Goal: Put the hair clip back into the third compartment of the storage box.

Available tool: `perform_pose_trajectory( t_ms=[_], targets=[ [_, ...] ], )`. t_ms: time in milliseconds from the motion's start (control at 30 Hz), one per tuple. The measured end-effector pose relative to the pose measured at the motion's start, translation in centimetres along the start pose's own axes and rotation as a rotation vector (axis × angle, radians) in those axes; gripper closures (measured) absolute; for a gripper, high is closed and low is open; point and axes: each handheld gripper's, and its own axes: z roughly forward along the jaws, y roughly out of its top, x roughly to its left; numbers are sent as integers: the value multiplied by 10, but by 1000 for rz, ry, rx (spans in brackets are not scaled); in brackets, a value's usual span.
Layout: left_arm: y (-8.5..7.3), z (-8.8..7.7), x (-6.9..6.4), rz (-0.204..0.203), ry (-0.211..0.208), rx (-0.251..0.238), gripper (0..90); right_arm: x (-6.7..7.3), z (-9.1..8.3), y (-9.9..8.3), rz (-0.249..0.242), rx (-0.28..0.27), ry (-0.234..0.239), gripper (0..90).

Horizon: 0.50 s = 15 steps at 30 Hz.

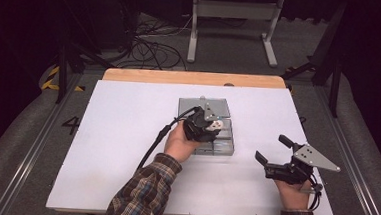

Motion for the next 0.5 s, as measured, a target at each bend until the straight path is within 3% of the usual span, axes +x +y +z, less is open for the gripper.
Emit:
perform_pose_trajectory(
  t_ms=[500],
  targets=[
    [1,17,-2,-20,2,14,443,0,0,0,3,-3,1,1]
  ],
)
